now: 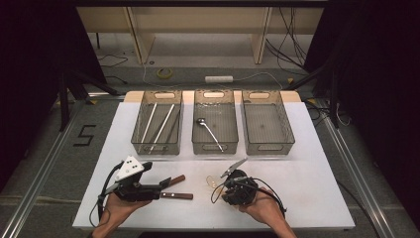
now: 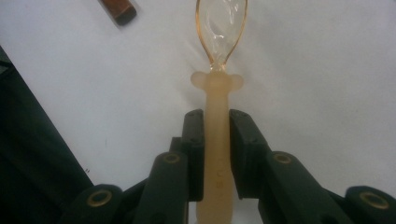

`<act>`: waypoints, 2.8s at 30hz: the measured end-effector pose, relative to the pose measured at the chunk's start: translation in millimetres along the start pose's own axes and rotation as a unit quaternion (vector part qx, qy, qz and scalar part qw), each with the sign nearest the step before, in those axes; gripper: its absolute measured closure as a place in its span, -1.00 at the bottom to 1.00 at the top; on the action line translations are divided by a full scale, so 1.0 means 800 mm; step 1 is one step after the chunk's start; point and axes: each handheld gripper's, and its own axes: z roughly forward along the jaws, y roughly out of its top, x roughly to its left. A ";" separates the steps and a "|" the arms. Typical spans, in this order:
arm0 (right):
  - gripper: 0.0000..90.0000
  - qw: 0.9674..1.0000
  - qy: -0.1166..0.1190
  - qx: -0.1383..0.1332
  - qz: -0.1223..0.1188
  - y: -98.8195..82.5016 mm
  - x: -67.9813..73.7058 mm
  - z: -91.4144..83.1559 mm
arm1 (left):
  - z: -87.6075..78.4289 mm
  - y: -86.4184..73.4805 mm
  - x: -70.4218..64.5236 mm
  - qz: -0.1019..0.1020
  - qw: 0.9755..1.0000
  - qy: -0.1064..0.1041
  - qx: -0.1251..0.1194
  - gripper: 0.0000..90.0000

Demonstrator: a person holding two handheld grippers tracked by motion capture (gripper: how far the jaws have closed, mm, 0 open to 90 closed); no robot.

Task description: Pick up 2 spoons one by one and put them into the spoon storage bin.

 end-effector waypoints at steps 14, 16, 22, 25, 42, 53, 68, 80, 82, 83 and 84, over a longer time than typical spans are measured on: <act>0.73 1.000 -0.006 -0.029 0.006 0.000 -0.014 -0.017 | -0.001 0.000 0.000 -0.002 1.000 -0.002 0.000 -0.65; 0.73 0.999 -0.006 -0.032 0.006 0.000 -0.016 -0.019 | -0.001 0.000 -0.001 -0.002 1.000 -0.002 0.000 -0.65; 0.73 0.999 -0.009 -0.044 0.005 0.001 -0.020 -0.021 | -0.001 0.000 0.000 -0.002 1.000 -0.002 0.000 -0.65; 0.73 0.999 -0.012 -0.050 0.011 0.000 -0.024 -0.021 | 0.000 0.000 -0.001 -0.002 1.000 -0.001 0.001 -0.65; 0.73 0.996 -0.012 -0.084 0.019 0.010 -0.041 -0.032 | 0.000 -0.001 0.000 -0.002 1.000 0.000 0.002 -0.65; 0.73 0.995 -0.012 -0.100 0.014 0.033 -0.051 -0.039 | 0.000 -0.001 0.002 -0.006 1.000 0.003 0.004 -0.65; 0.73 0.992 -0.016 -0.128 0.012 0.085 -0.063 -0.053 | 0.000 -0.002 0.002 -0.006 1.000 0.003 0.006 -0.65; 0.73 0.990 -0.019 -0.135 0.026 0.132 -0.083 -0.061 | -0.001 -0.001 0.002 -0.006 1.000 0.002 0.004 -0.65; 0.73 0.990 -0.019 -0.136 0.025 0.139 -0.086 -0.061 | 0.000 -0.002 0.003 -0.006 1.000 0.003 0.006 -0.65; 0.73 0.990 -0.020 -0.137 0.028 0.142 -0.088 -0.061 | 0.000 -0.002 0.003 -0.006 1.000 0.003 0.006 -0.65; 0.73 0.990 -0.022 -0.136 0.029 0.145 -0.089 -0.061 | -0.001 -0.002 0.003 -0.006 1.000 0.002 0.005 -0.65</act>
